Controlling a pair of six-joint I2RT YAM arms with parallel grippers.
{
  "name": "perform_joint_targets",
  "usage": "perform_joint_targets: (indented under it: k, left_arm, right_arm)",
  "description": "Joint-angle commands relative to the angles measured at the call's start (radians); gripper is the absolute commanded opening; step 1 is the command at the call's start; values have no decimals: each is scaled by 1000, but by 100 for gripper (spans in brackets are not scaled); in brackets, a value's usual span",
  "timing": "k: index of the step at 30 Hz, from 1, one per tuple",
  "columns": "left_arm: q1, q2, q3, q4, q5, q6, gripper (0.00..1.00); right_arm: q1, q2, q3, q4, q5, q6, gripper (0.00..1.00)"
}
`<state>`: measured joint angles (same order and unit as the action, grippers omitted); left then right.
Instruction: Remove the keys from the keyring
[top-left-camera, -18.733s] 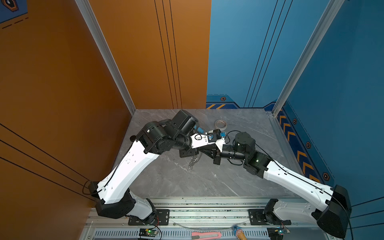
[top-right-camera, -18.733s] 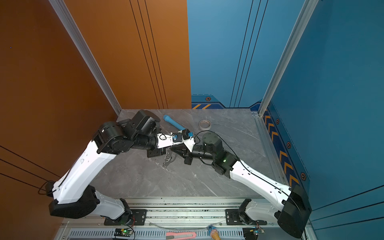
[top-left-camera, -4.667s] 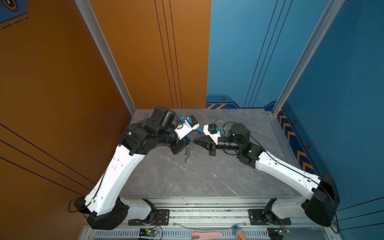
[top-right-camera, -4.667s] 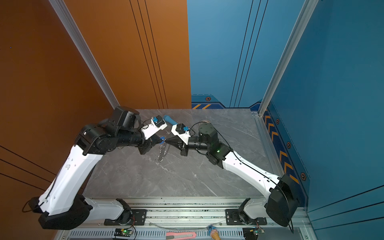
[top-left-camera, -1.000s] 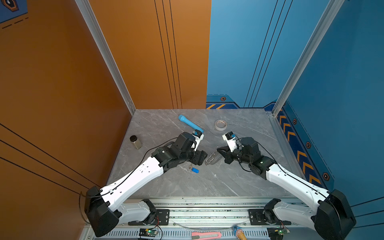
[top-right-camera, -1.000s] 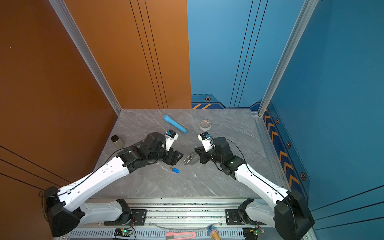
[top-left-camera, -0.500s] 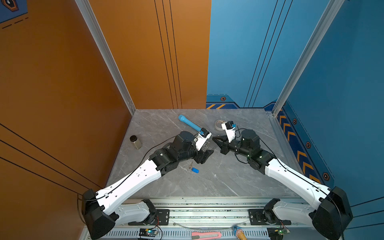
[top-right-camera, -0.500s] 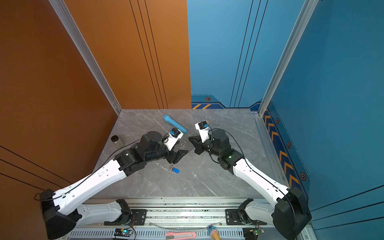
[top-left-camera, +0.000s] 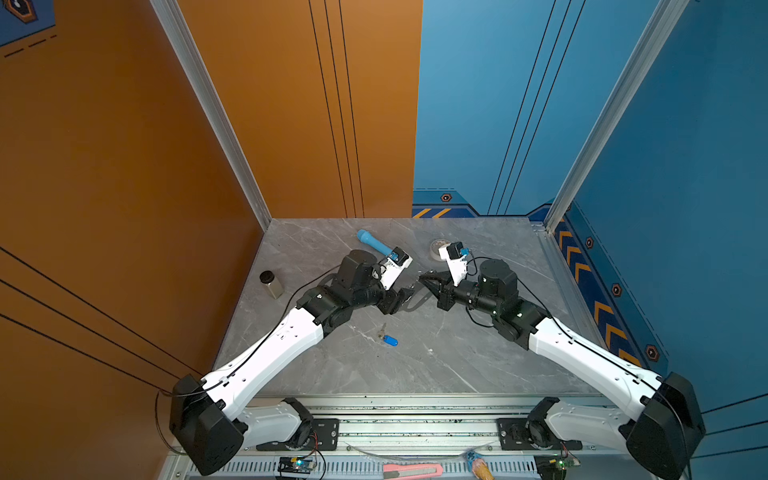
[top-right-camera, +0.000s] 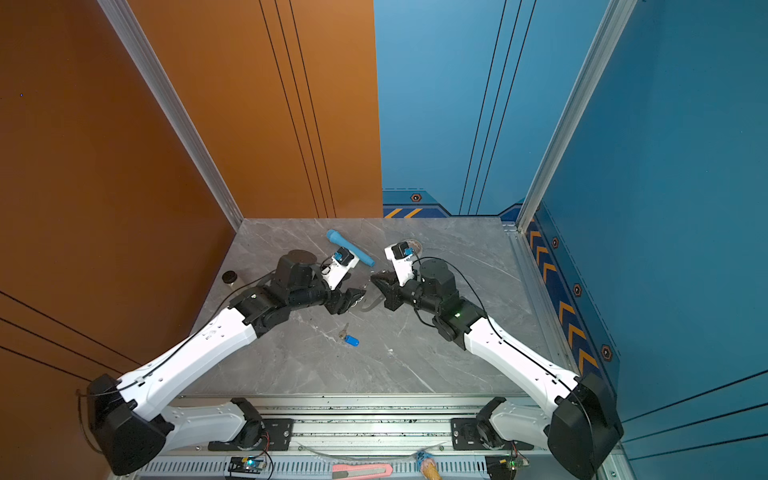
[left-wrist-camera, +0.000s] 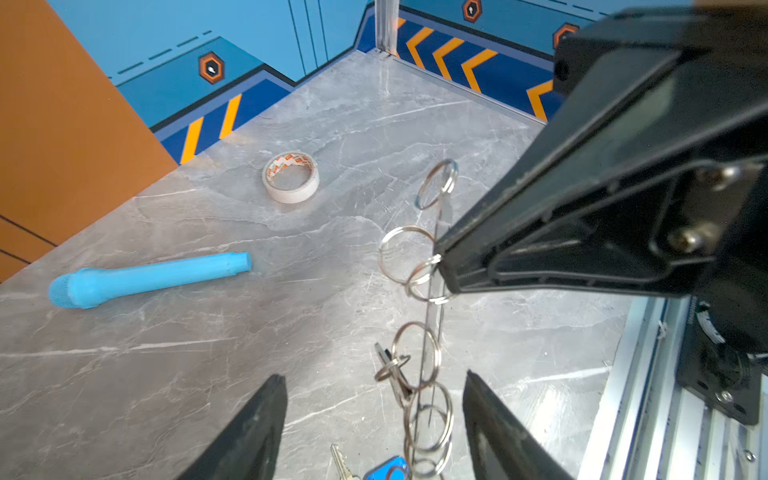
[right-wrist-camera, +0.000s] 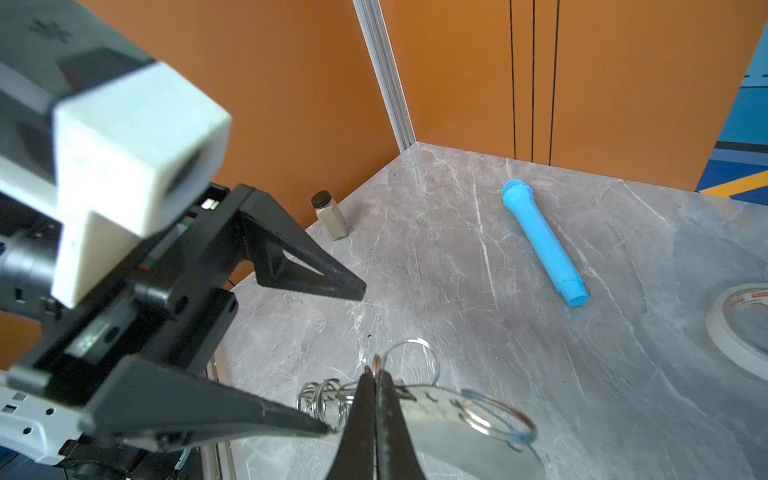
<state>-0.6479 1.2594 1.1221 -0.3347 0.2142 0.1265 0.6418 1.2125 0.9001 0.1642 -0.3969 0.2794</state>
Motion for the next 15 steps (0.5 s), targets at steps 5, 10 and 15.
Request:
perform_joint_targets:
  k: [5, 10, 15]
  left_arm:
    - [22, 71, 76, -31, 106, 30, 51]
    - [28, 94, 112, -39, 125, 27, 26]
    - [31, 84, 118, -60, 137, 21, 17]
  right_arm:
    - [22, -12, 43, 44, -21, 16, 0]
    - [27, -17, 44, 25, -16, 2, 0]
    - [29, -12, 49, 14, -11, -11, 0]
